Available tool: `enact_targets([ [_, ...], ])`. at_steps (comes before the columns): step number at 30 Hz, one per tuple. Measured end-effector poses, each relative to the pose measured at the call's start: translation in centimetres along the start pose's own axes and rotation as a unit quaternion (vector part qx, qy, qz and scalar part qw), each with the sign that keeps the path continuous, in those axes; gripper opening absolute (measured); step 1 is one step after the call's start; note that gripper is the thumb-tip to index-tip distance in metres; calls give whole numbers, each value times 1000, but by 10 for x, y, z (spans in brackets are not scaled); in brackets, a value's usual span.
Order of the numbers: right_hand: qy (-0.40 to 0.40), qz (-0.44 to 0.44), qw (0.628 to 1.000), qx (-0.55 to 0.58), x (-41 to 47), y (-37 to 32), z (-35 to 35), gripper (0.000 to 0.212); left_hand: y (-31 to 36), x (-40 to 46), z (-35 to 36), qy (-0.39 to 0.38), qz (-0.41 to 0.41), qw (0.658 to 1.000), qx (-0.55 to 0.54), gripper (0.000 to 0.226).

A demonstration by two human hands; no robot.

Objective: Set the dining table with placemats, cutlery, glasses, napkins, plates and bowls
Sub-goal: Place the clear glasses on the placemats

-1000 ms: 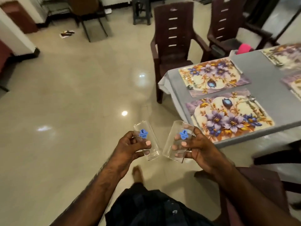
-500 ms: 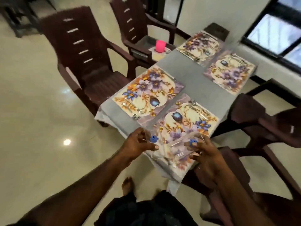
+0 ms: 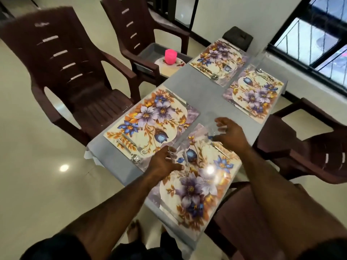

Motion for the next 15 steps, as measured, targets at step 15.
enact_targets([
  [15, -252, -261, 822, -438, 109, -8, 18, 80, 17, 45, 9, 42, -22, 998, -50, 65],
])
Point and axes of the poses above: each hand's wrist, its own x-axis towards the middle knuckle, its own z-axis out of the palm, y = z × x, the point moved 1 cm from there along x, towards the middle knuckle, and after that the axes turned 10 degrees about -z, right-handed, at the moved point
